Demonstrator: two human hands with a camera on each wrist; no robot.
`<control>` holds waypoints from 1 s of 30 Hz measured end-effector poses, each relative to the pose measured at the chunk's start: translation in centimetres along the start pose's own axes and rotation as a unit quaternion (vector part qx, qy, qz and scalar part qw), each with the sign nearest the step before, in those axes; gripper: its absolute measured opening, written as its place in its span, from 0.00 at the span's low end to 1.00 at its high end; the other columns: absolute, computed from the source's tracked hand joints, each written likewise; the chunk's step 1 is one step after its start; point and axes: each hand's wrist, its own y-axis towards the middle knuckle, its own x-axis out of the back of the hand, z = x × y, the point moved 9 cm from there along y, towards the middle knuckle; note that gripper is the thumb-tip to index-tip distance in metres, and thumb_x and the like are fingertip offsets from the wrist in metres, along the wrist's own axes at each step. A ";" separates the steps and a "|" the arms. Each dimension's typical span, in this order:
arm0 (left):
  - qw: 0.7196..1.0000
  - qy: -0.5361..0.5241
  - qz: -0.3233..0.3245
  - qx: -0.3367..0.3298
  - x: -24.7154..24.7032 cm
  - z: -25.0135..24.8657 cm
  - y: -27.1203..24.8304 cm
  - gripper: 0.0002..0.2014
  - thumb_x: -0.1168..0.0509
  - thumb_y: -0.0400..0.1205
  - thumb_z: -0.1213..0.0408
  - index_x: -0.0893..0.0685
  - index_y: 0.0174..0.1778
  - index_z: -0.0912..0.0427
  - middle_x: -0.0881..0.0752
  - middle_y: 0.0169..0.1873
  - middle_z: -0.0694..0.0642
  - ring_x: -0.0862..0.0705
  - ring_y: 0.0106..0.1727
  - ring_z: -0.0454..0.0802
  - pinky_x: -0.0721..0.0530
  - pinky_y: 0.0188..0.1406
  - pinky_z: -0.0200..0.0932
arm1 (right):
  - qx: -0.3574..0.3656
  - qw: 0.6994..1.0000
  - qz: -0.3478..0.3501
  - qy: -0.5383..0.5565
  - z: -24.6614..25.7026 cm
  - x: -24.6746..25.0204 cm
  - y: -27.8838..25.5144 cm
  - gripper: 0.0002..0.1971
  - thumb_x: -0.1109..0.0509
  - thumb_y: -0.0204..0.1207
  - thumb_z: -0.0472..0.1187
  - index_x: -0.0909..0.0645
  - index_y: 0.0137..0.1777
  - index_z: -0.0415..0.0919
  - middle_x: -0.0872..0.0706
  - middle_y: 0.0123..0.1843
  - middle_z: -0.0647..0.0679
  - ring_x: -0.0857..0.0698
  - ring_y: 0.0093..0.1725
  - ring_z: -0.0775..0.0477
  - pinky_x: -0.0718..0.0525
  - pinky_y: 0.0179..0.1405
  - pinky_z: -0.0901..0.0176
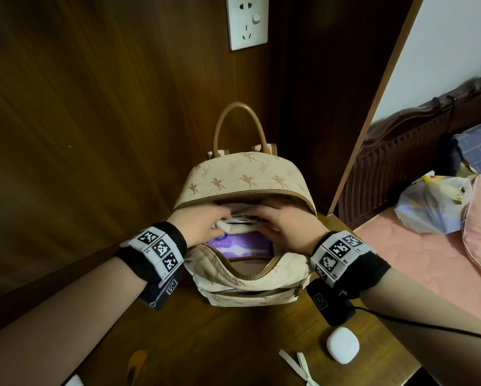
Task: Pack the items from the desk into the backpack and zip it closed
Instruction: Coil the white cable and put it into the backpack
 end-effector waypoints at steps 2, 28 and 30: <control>1.000 0.005 -0.004 0.004 0.1 0.0 -0.1 0.18 0.36 0.81 0.57 0.24 0.67 0.50 0.17 0.60 0.52 0.18 0.55 0.50 0.20 0.50 0.46 | 0.046 0.999 -0.005 -0.021 0.8 0.2 0.1 0.20 0.38 0.75 0.43 0.20 0.67 0.43 0.16 0.55 0.41 0.15 0.50 0.39 0.17 0.48 0.52; 1.000 0.004 0.018 0.003 0.2 0.3 -0.4 0.14 0.45 0.86 0.51 0.21 0.64 0.45 0.17 0.59 0.47 0.19 0.56 0.47 0.19 0.56 0.50 | -0.073 0.944 0.282 -0.156 -1.0 -3.6 0.0 0.24 0.50 0.84 0.55 0.43 0.80 0.57 0.19 0.63 0.37 0.19 0.59 0.39 0.24 0.50 0.57; 1.000 0.003 0.009 -0.002 0.4 0.2 -0.6 0.12 0.44 0.86 0.52 0.21 0.61 0.47 0.16 0.54 0.49 0.18 0.51 0.48 0.18 0.51 0.48 | -0.090 0.943 0.285 -0.149 -1.5 -3.7 0.1 0.24 0.50 0.85 0.54 0.42 0.80 0.56 0.19 0.63 0.36 0.19 0.59 0.37 0.21 0.56 0.53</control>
